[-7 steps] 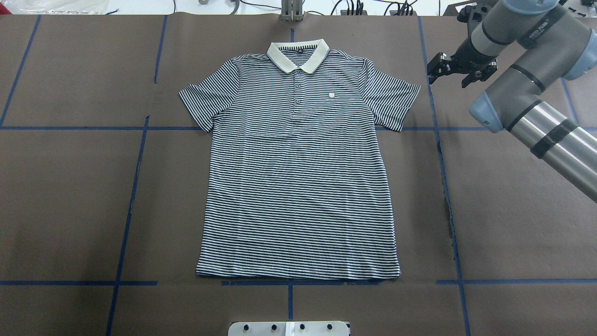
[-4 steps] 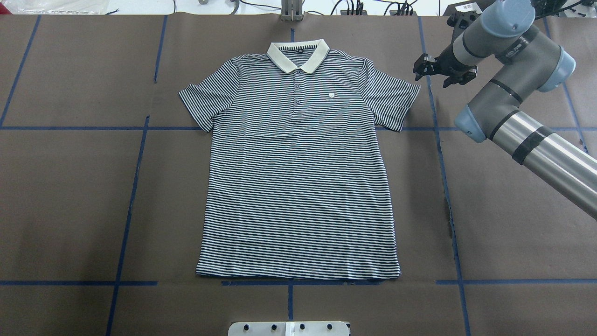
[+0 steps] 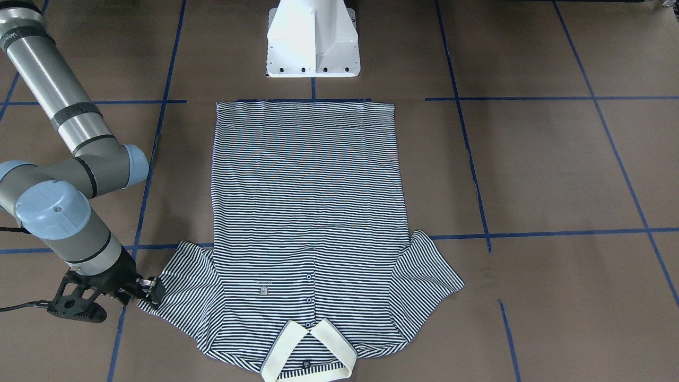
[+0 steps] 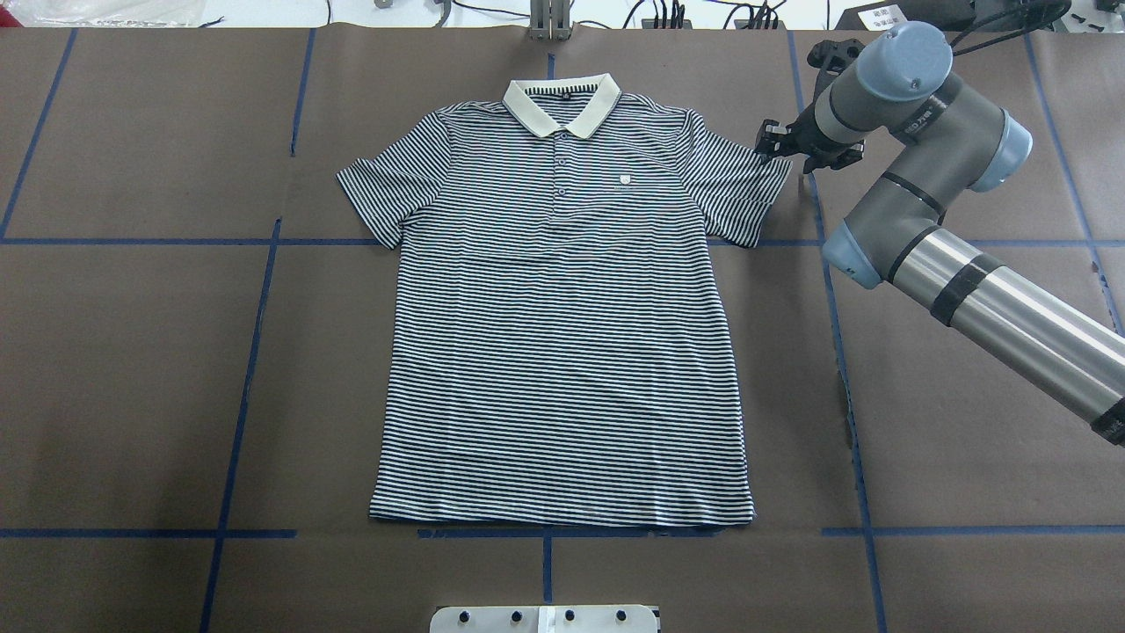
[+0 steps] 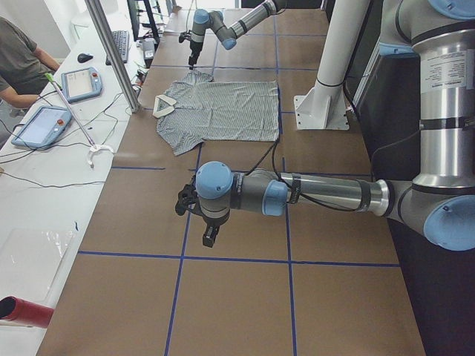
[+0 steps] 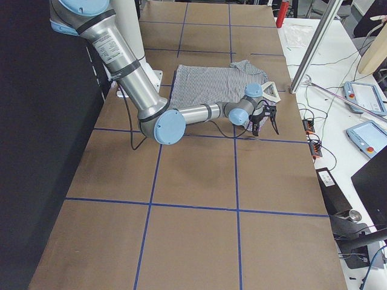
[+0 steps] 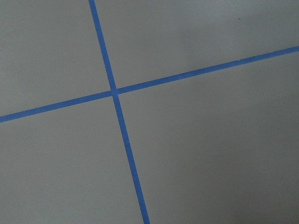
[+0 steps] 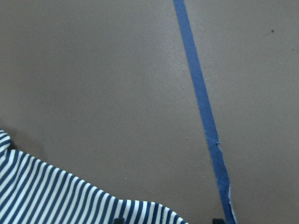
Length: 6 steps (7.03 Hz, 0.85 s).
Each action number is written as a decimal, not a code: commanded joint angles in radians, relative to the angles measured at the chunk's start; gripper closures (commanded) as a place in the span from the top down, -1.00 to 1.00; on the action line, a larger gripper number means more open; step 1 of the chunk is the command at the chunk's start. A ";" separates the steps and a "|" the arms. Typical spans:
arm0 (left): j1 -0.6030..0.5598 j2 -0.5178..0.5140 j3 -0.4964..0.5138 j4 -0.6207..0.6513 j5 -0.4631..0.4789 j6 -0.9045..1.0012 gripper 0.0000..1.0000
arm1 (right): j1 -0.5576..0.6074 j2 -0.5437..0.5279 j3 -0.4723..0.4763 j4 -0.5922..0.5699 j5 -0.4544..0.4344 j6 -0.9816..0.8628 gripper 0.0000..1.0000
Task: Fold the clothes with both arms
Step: 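Move the right gripper over the shirt toward the cream collar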
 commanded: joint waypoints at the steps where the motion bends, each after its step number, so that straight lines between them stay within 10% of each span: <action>1: 0.000 0.000 0.001 0.000 0.000 0.000 1.00 | -0.005 0.007 -0.015 -0.001 -0.002 -0.001 -0.87; 6: 0.000 0.002 -0.001 0.000 0.000 0.000 1.00 | -0.070 0.099 0.067 -0.009 0.003 0.171 -1.00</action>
